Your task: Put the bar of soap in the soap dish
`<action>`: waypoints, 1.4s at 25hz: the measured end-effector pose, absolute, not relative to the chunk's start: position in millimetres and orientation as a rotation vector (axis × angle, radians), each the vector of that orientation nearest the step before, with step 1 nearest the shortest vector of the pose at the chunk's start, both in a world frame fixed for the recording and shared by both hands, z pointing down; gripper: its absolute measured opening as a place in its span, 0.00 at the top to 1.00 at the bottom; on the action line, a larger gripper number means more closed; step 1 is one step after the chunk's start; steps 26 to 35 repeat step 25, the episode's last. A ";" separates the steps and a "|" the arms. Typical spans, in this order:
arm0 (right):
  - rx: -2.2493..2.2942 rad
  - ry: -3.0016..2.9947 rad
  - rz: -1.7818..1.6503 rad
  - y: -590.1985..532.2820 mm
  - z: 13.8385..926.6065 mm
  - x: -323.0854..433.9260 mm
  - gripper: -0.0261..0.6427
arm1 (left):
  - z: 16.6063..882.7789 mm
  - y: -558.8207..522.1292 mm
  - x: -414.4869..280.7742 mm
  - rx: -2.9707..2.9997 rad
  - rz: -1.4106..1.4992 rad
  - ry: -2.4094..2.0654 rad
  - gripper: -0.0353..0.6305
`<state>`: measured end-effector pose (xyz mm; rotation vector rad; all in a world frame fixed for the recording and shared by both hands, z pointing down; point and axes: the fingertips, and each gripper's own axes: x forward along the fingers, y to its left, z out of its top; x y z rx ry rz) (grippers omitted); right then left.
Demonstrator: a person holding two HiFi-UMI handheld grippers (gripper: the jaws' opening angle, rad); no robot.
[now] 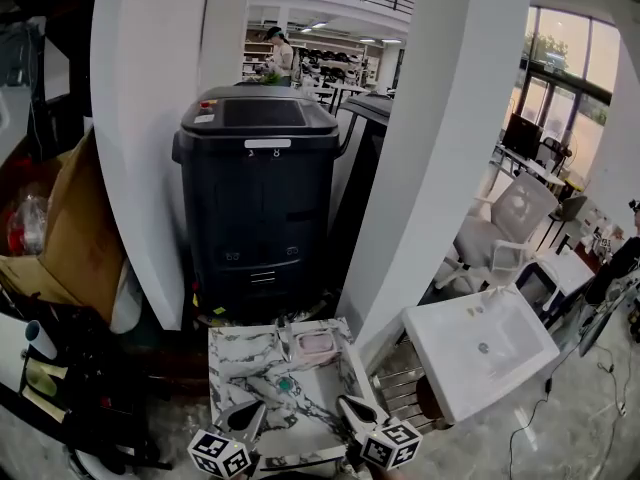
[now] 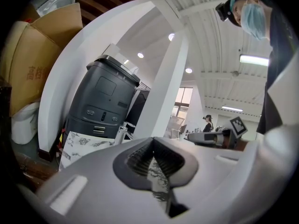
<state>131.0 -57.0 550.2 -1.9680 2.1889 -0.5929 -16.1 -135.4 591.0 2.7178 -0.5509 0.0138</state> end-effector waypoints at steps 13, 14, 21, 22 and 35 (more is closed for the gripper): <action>-1.996 2.155 -0.612 -45.4 556.5 125.8 0.96 | 589.8 -132.4 -12.8 2.735 0.028 -0.493 0.87; -2.014 2.160 -0.603 -45.0 560.8 128.1 0.96 | 590.0 -132.5 -13.1 2.734 0.029 -0.491 0.87; -2.034 2.157 -0.600 -44.7 566.8 132.0 0.96 | 591.4 -132.7 -14.1 2.725 0.030 -0.503 0.87; -2.034 2.157 -0.602 -44.7 566.6 132.2 0.96 | 591.2 -132.3 -13.9 2.723 0.031 -0.504 0.87; -2.032 2.156 -0.606 -44.4 566.2 131.8 0.96 | 591.3 -131.3 -13.8 2.719 0.034 -0.510 0.87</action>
